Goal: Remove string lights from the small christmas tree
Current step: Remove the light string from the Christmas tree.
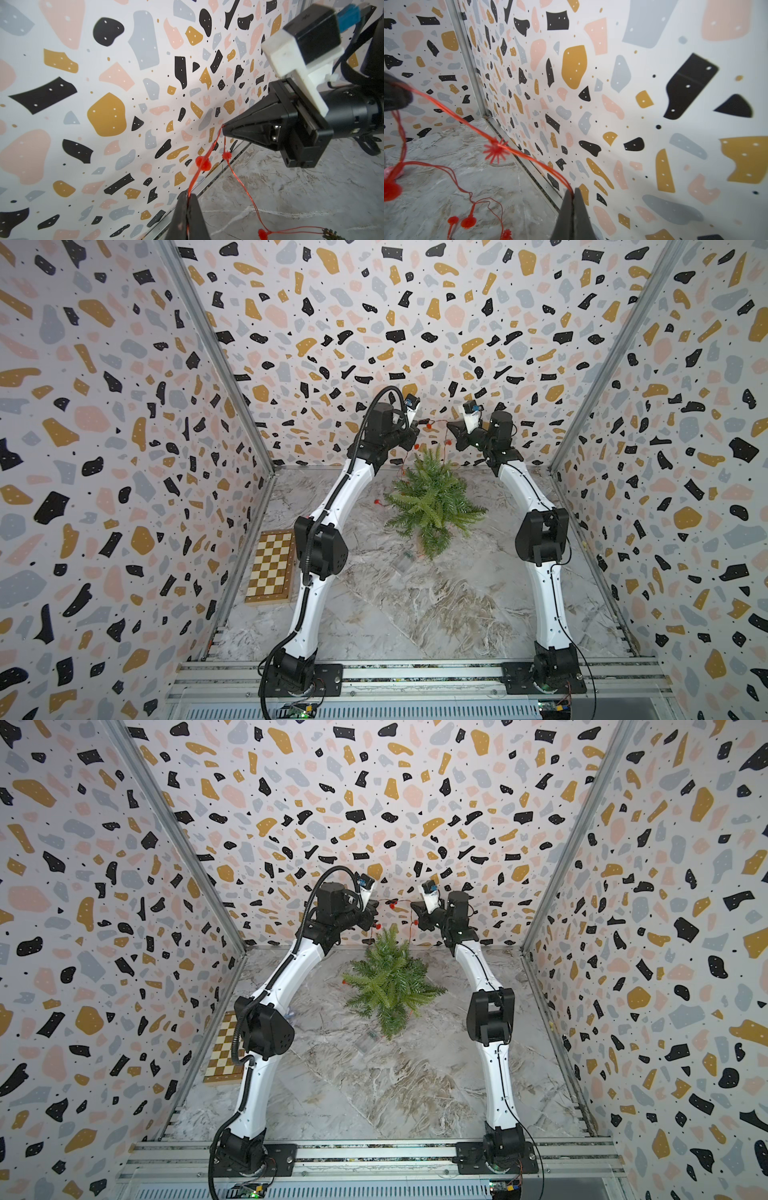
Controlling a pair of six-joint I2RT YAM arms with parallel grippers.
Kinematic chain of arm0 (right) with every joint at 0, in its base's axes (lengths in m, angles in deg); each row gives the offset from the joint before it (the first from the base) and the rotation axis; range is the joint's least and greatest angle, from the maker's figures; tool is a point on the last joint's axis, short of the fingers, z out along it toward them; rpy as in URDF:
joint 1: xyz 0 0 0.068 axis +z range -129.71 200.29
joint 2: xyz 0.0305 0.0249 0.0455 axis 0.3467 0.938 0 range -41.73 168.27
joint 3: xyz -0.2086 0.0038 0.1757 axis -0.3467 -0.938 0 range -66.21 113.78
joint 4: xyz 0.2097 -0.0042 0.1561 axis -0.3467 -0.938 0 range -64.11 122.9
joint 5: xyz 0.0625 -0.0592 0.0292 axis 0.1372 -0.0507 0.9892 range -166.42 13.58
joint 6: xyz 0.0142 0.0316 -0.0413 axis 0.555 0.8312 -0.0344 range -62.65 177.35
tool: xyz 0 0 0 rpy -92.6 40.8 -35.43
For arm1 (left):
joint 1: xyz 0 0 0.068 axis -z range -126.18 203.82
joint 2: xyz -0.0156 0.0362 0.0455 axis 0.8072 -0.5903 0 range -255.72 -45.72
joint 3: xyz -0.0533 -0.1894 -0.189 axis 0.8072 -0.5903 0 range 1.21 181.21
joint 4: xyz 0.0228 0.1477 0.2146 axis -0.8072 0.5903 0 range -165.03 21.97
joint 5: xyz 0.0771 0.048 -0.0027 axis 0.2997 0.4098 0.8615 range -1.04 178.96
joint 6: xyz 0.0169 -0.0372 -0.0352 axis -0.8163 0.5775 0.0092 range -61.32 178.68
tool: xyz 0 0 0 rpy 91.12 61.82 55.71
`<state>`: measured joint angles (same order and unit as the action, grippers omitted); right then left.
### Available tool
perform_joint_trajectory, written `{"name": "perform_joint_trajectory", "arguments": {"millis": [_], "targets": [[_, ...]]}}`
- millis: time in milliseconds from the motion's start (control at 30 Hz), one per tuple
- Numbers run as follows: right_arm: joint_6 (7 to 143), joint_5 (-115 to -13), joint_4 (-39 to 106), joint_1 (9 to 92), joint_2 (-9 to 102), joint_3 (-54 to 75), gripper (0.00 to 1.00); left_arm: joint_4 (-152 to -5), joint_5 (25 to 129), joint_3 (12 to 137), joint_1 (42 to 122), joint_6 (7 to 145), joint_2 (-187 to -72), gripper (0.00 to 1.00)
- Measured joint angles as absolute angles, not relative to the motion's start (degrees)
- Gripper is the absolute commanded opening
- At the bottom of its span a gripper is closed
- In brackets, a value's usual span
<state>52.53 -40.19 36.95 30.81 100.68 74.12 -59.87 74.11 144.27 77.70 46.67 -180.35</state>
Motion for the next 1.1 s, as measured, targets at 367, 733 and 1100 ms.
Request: {"name": "perform_joint_trajectory", "arguments": {"millis": [367, 733, 1100], "targets": [[52.62, -43.01, 36.47, 30.59, 98.25, 74.12, 0.0, -59.91, 72.9, 141.93, 77.96, 46.89, -179.08, 0.55], [53.34, -46.22, 35.73, 30.24, 93.62, 74.27, 0.0, -57.49, 74.08, 135.73, 77.99, 45.6, -172.24, 0.63], [53.34, -48.03, 33.54, 28.91, 91.04, 74.64, 0.0, -52.39, 75.79, 126.26, 77.94, 45.23, -158.95, 0.7]]}}
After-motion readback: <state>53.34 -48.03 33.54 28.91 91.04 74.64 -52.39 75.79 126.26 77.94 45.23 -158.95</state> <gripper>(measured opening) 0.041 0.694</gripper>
